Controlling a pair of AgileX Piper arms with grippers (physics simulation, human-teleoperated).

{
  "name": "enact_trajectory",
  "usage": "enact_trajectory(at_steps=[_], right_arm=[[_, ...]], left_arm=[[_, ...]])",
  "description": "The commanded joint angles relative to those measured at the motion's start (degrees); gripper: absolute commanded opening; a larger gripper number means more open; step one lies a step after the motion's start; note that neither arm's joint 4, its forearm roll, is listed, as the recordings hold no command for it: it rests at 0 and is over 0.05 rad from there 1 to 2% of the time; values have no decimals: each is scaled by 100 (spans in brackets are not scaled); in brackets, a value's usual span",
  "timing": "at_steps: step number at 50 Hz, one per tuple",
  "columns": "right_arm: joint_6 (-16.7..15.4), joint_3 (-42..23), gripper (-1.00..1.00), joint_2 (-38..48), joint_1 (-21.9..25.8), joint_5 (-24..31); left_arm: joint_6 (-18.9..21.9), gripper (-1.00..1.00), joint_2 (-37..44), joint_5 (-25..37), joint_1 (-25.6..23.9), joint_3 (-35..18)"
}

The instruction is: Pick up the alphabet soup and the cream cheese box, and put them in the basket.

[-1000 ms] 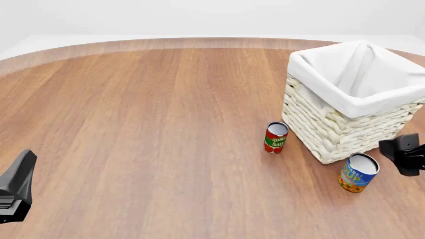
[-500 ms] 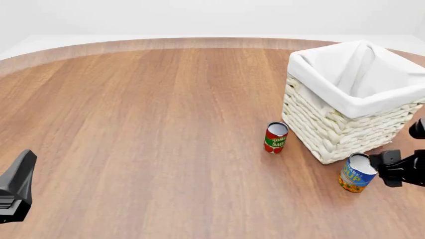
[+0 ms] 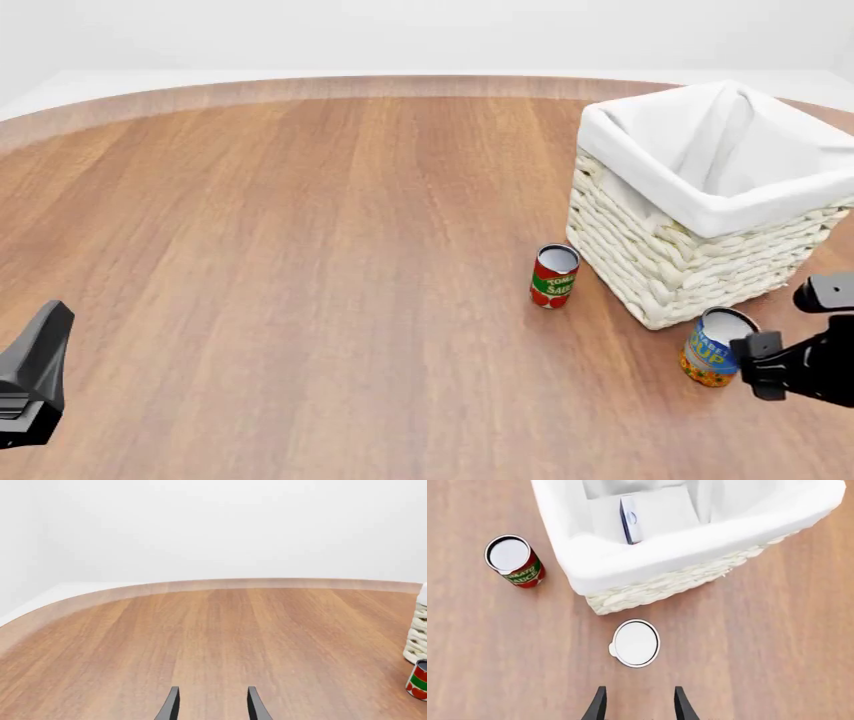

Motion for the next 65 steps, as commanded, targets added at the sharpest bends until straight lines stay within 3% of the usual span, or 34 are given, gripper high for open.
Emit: enact_trajectory(at_steps=[1,23,39,65], right_arm=[[1,302,100,131,-23,-319],[102,755,100,376,77,-803],[66,763,100,811,69,-1203],[-128,431,100,1322,36,-1392]], left_arm=[[0,100,0,0,0,0],[0,100,0,0,0,0],[0,100,0,0,0,0],[0,100,0,0,0,0]])
